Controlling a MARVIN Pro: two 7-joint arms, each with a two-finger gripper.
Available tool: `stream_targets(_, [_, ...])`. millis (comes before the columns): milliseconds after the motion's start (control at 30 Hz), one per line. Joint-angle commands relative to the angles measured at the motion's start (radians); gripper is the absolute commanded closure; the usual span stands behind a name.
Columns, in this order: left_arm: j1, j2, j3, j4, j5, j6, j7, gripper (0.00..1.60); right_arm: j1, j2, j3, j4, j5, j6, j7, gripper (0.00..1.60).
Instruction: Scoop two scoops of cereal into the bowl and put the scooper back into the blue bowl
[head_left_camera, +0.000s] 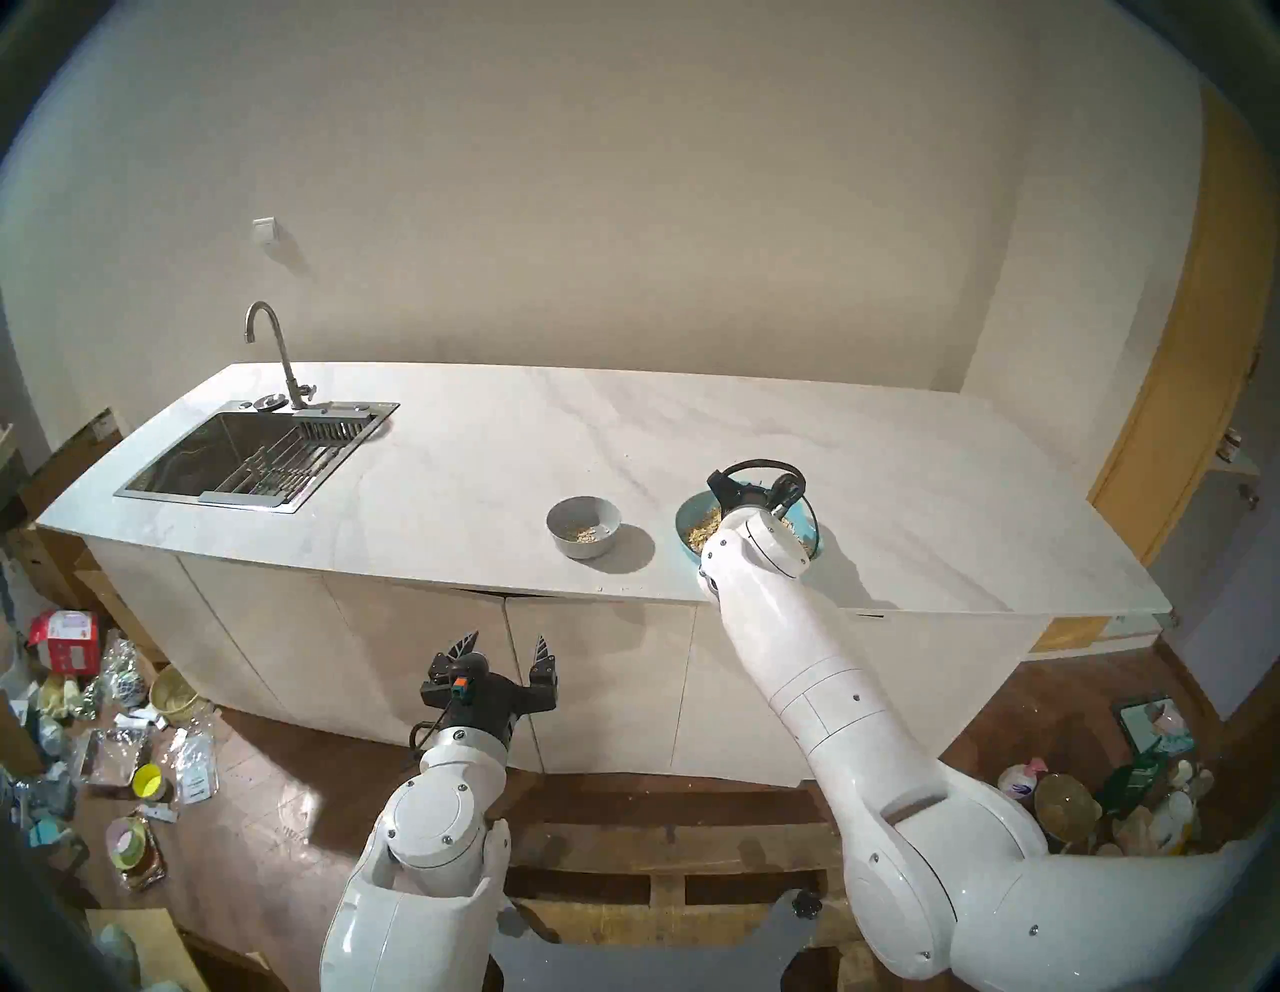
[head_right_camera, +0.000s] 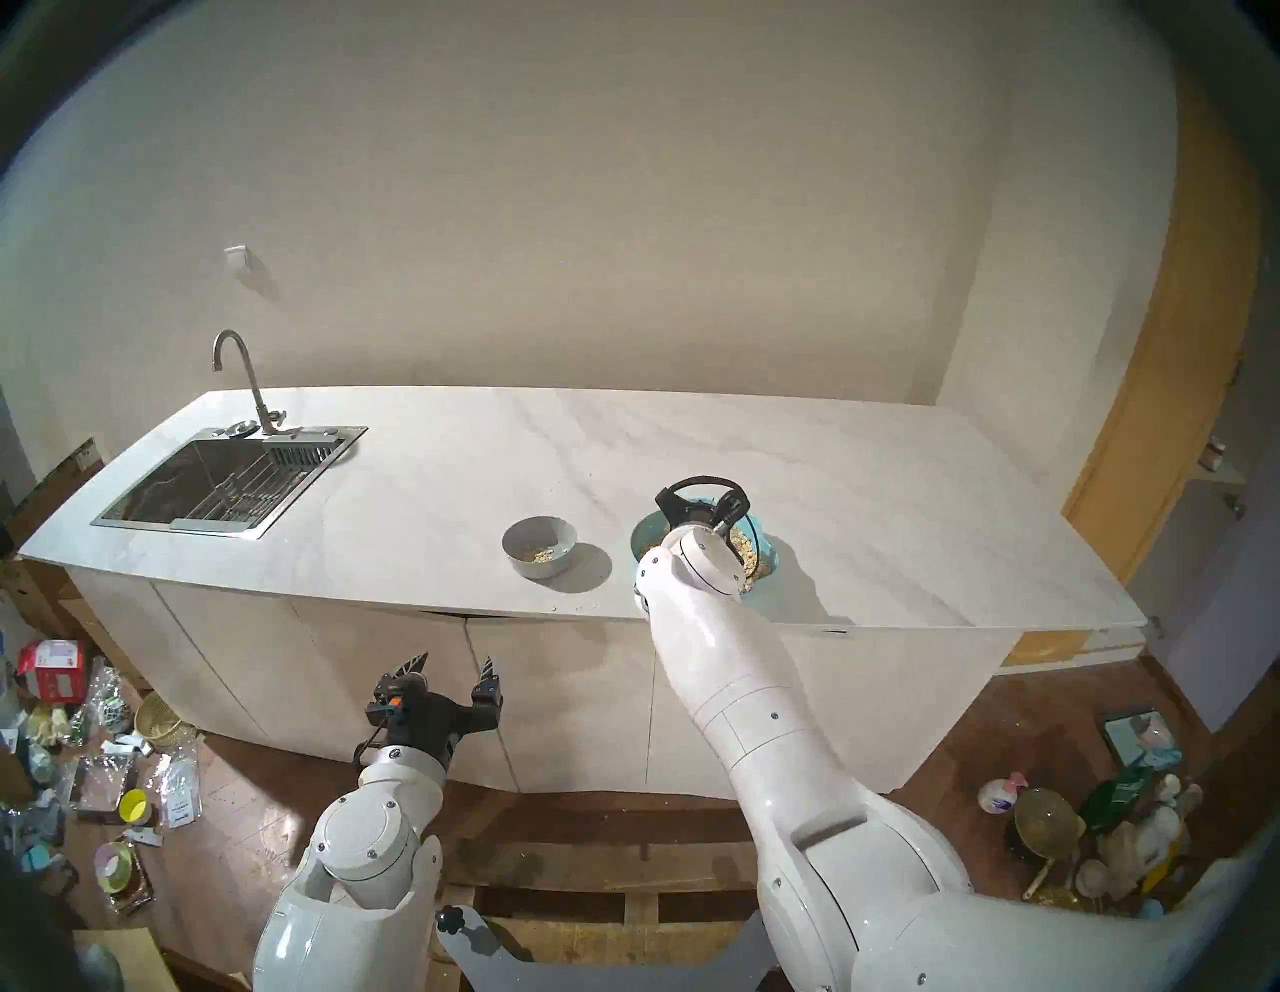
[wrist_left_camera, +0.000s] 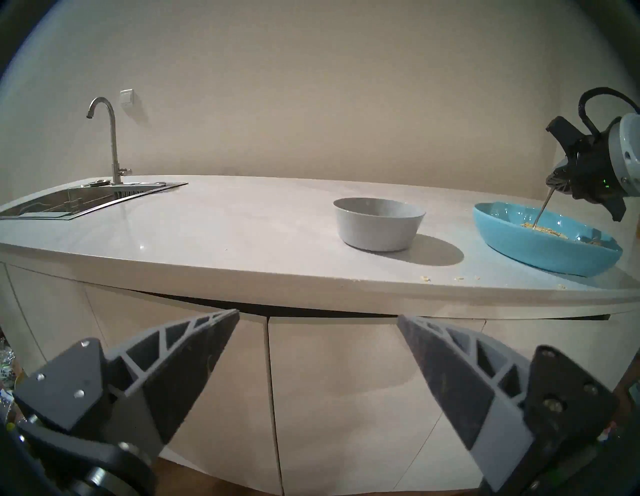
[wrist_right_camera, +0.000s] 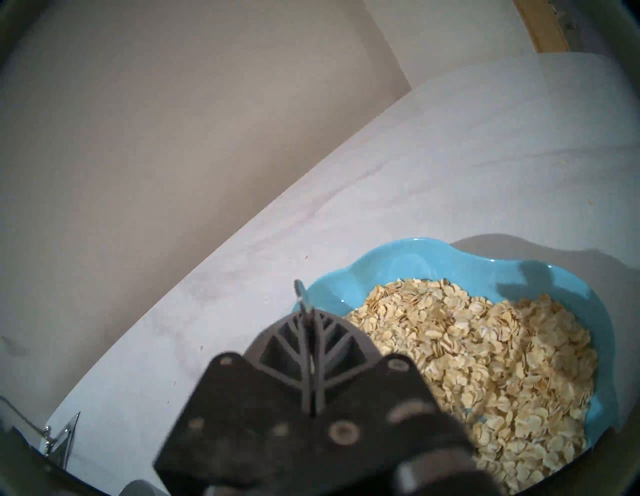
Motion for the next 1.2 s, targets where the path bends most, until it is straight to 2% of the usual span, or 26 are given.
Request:
stream_targets(0, [-0.005, 0.0, 0.003, -0.026, -0.002, -0.006, -0.004, 0.0, -0.003, 0.005, 0.032, -0.077, 0.015, -0.016, -0.012, 1.6])
stream_targets(300, [-0.005, 0.0, 0.003, -0.026, -0.002, -0.006, -0.004, 0.0, -0.055, 0.024, 0.1, -0.165, 0.024, -0.011, -0.063, 1.6])
stream_targets(567, [-0.004, 0.001, 0.003, -0.027, -0.002, -0.006, -0.004, 0.0, -0.062, 0.019, 0.136, -0.163, 0.064, -0.005, -0.071, 1.6])
stream_targets(767, [-0.005, 0.001, 0.003, -0.027, -0.002, -0.006, -0.004, 0.0, -0.056, 0.032, 0.108, -0.147, 0.032, -0.012, -0.061, 1.6])
stream_targets(1167, [-0.004, 0.001, 0.003, -0.027, -0.002, -0.006, -0.004, 0.0, -0.044, 0.027, 0.097, -0.073, 0.033, -0.047, -0.044, 1.6])
